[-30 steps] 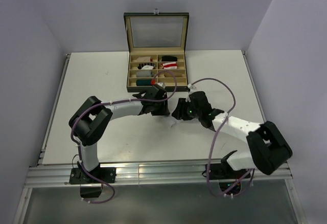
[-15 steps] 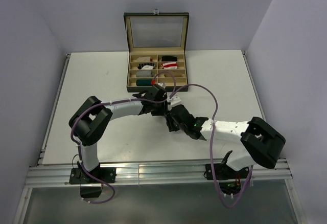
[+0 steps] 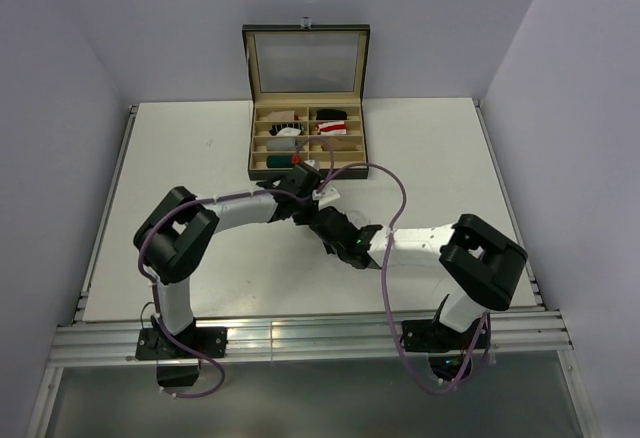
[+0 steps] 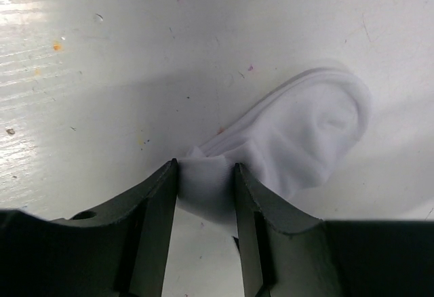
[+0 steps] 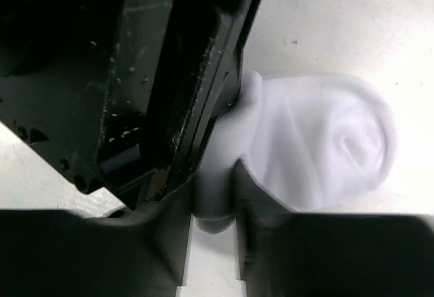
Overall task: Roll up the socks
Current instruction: Roll the sock at the center of the board.
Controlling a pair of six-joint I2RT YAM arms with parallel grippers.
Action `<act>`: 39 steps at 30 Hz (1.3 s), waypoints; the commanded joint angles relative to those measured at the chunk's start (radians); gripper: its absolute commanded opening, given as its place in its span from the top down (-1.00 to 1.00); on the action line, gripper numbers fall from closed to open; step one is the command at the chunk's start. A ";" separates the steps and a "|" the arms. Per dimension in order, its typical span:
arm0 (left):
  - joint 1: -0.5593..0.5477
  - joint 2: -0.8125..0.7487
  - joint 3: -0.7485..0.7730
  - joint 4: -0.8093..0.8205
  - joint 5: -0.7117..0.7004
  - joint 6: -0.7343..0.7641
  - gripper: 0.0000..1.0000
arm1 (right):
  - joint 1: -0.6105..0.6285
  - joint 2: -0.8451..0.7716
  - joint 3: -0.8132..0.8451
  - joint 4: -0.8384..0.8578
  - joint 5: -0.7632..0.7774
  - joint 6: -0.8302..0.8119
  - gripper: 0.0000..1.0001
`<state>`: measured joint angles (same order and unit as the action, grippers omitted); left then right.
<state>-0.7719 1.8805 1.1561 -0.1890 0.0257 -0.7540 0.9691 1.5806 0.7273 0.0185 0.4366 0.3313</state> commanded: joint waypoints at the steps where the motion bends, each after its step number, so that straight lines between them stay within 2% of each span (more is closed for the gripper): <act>1: -0.026 0.016 -0.015 -0.052 0.011 -0.010 0.12 | 0.040 0.073 0.057 -0.081 -0.004 -0.075 0.50; 2: -0.023 0.008 -0.021 -0.047 0.013 -0.019 0.11 | 0.036 0.075 0.054 -0.091 -0.010 -0.061 0.64; 3: -0.012 -0.003 -0.030 -0.034 0.014 -0.042 0.10 | 0.033 0.073 0.047 -0.100 -0.021 -0.052 0.89; 4: -0.004 -0.023 -0.048 -0.029 0.013 -0.054 0.08 | 0.028 0.065 0.040 -0.100 -0.065 -0.046 0.98; 7: 0.028 -0.075 -0.085 0.005 0.010 -0.099 -0.04 | -0.045 0.022 0.005 -0.088 -0.195 -0.021 1.00; 10: 0.060 -0.138 -0.119 0.031 0.003 -0.149 -0.27 | -0.177 -0.024 -0.040 -0.055 -0.416 -0.006 1.00; 11: 0.071 -0.153 -0.127 0.037 -0.004 -0.160 -0.31 | -0.213 -0.031 -0.049 -0.036 -0.541 -0.003 1.00; 12: 0.075 -0.170 -0.134 0.048 -0.018 -0.182 -0.35 | -0.281 -0.028 -0.061 -0.025 -0.603 0.000 1.00; 13: 0.077 -0.204 -0.151 0.068 -0.021 -0.192 -0.44 | -0.312 -0.024 -0.066 -0.022 -0.662 0.006 1.00; 14: 0.080 -0.222 -0.160 0.082 -0.021 -0.203 -0.47 | -0.341 -0.001 -0.072 0.021 -0.785 0.011 1.00; 16: 0.080 -0.266 -0.193 0.127 -0.021 -0.232 -0.55 | -0.419 0.030 -0.086 0.053 -0.898 0.034 1.00; 17: 0.080 -0.279 -0.203 0.144 -0.050 -0.243 -0.56 | -0.443 0.068 -0.091 0.084 -0.996 0.044 1.00; 21: 0.076 -0.299 -0.228 0.178 -0.035 -0.240 -0.53 | -0.562 0.169 -0.130 0.213 -1.218 0.141 1.00; 27: 0.049 -0.236 -0.191 0.163 -0.015 -0.211 -0.39 | -0.673 0.268 -0.180 0.327 -1.293 0.256 1.00; 39: 0.000 -0.090 -0.105 0.154 0.005 -0.197 -0.30 | -0.691 0.325 -0.170 0.320 -1.296 0.276 1.00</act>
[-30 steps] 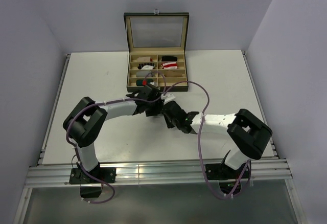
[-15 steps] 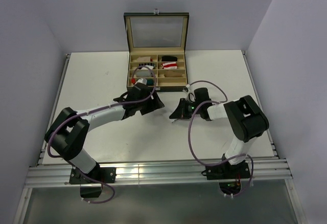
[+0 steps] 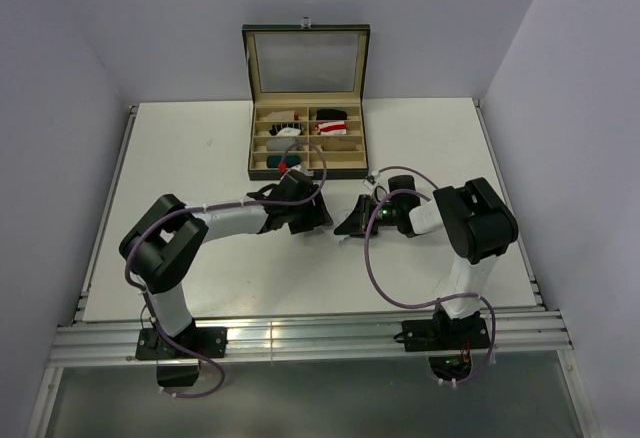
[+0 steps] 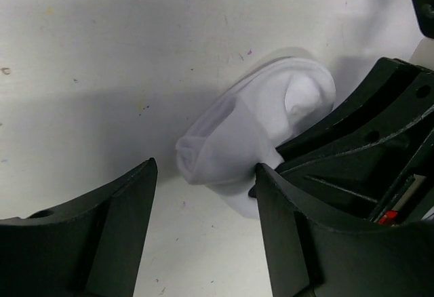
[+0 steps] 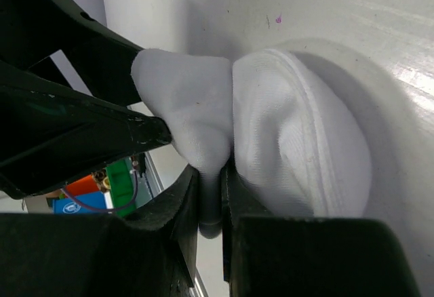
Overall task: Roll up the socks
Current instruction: Roll the sock at the center of the board.
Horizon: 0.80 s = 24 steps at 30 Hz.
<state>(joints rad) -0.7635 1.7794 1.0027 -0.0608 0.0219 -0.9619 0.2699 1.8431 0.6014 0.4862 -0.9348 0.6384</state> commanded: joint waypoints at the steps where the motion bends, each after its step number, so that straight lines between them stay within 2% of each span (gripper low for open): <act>1: -0.007 0.014 0.050 0.030 0.010 0.011 -0.31 | 0.008 0.065 -0.045 -0.147 0.074 -0.029 1.00; 9: -0.014 0.081 0.099 -0.023 0.003 0.037 -0.23 | 0.008 0.038 -0.048 -0.144 0.080 -0.036 1.00; 15: -0.020 0.127 0.117 -0.082 0.024 0.063 0.04 | 0.011 -0.044 -0.040 -0.167 0.132 -0.063 0.97; 18: -0.026 0.133 0.123 -0.103 0.012 0.078 0.24 | 0.018 -0.096 -0.031 -0.205 0.166 -0.082 0.77; 19: -0.028 0.133 0.123 -0.109 0.006 0.083 0.25 | 0.018 -0.140 -0.032 -0.210 0.181 -0.082 0.62; 22: -0.028 0.126 0.117 -0.117 -0.011 0.097 0.28 | 0.018 -0.270 -0.054 -0.250 0.278 -0.086 0.41; 24: -0.030 0.123 0.114 -0.120 -0.016 0.100 0.28 | 0.017 -0.330 -0.055 -0.293 0.367 -0.089 0.37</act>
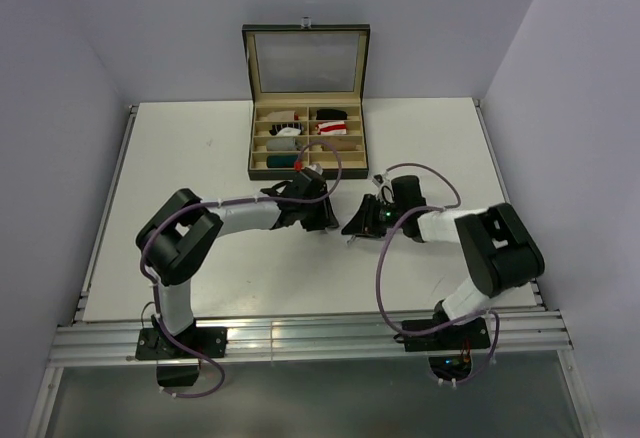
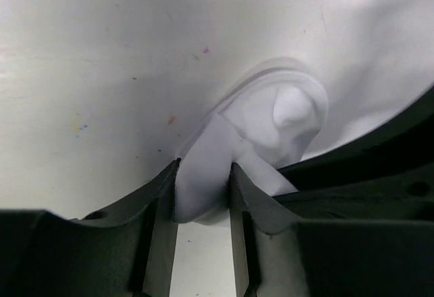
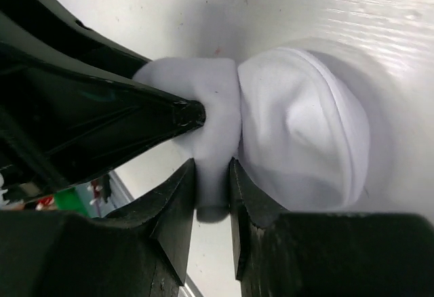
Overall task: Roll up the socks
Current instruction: Roll the sock at the center of the board.
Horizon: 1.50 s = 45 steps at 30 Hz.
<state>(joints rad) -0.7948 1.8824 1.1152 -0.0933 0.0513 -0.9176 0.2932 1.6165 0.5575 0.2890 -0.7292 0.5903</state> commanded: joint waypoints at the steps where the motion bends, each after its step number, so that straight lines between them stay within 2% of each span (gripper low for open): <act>1: 0.002 0.020 0.000 -0.088 -0.047 0.059 0.28 | -0.006 -0.145 -0.007 -0.137 0.189 -0.041 0.36; 5: 0.002 0.012 -0.009 -0.080 -0.045 0.063 0.28 | -0.012 -0.179 -0.002 -0.200 0.284 -0.029 0.37; 12: 0.002 0.001 -0.020 -0.062 -0.039 0.074 0.29 | -0.032 -0.165 -0.004 -0.212 0.304 -0.029 0.39; 16: 0.002 -0.006 -0.029 -0.045 -0.019 0.103 0.33 | -0.034 -0.073 0.033 -0.225 0.340 -0.043 0.39; 18: 0.002 -0.017 -0.034 -0.045 -0.004 0.121 0.45 | -0.037 -0.028 0.050 -0.220 0.353 -0.044 0.39; 21: 0.002 -0.037 -0.041 -0.062 0.013 0.160 0.53 | -0.046 0.038 0.110 -0.232 0.363 -0.058 0.41; 27: 0.003 -0.075 -0.052 -0.151 0.009 0.230 0.61 | -0.054 0.124 0.240 -0.271 0.387 -0.066 0.41; 32: 0.008 -0.086 -0.051 -0.206 -0.025 0.255 0.63 | -0.057 0.146 0.255 -0.258 0.367 -0.076 0.41; 35: 0.008 -0.051 -0.020 -0.220 -0.016 0.256 0.66 | -0.054 0.111 0.239 -0.226 0.320 -0.108 0.41; 41: 0.008 -0.002 0.038 -0.258 -0.018 0.266 0.68 | -0.020 0.004 0.205 -0.214 0.320 -0.162 0.40; 45: 0.008 0.012 0.060 -0.284 -0.016 0.269 0.68 | 0.014 -0.147 0.150 -0.166 0.335 -0.211 0.38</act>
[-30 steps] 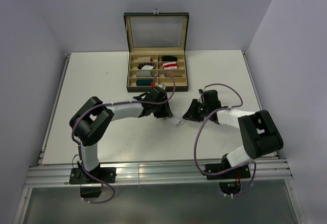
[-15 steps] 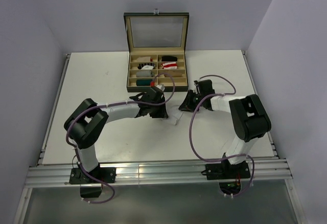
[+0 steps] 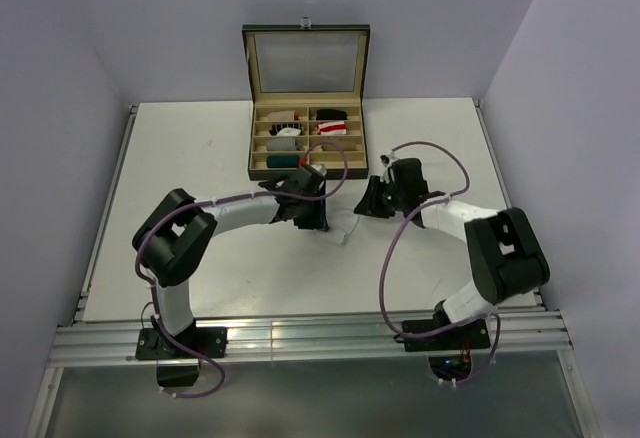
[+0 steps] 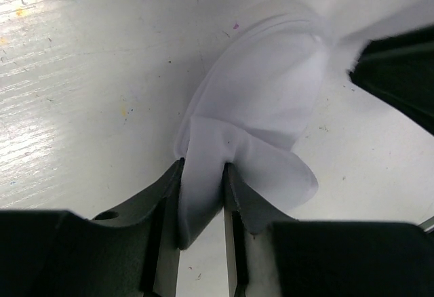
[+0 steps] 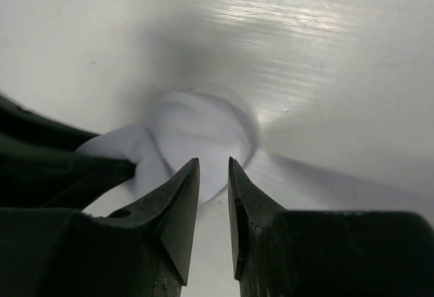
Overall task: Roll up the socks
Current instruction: Roll the sock at the center of the board.
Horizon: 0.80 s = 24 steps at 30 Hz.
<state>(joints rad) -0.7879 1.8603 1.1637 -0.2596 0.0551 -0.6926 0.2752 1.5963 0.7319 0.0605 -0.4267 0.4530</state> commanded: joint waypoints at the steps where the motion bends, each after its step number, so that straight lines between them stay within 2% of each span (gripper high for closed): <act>1: 0.001 0.040 0.020 -0.131 -0.021 0.042 0.69 | 0.047 -0.156 -0.029 0.052 0.057 -0.091 0.37; 5: 0.001 0.054 0.042 -0.142 -0.009 0.044 0.69 | 0.156 -0.306 -0.064 0.030 0.238 -0.197 0.17; 10: 0.003 0.080 0.076 -0.174 -0.011 0.056 0.69 | 0.330 -0.368 -0.129 0.058 0.353 -0.255 0.06; 17: 0.018 0.105 0.111 -0.204 0.015 0.082 0.67 | 0.511 -0.320 -0.158 0.102 0.509 -0.335 0.04; 24: 0.027 0.122 0.143 -0.225 0.031 0.113 0.67 | 0.593 -0.222 -0.115 0.105 0.597 -0.373 0.04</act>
<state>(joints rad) -0.7670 1.9377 1.2968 -0.4015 0.1101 -0.6388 0.8394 1.3388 0.5838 0.1398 0.0891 0.1303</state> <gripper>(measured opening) 0.305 0.481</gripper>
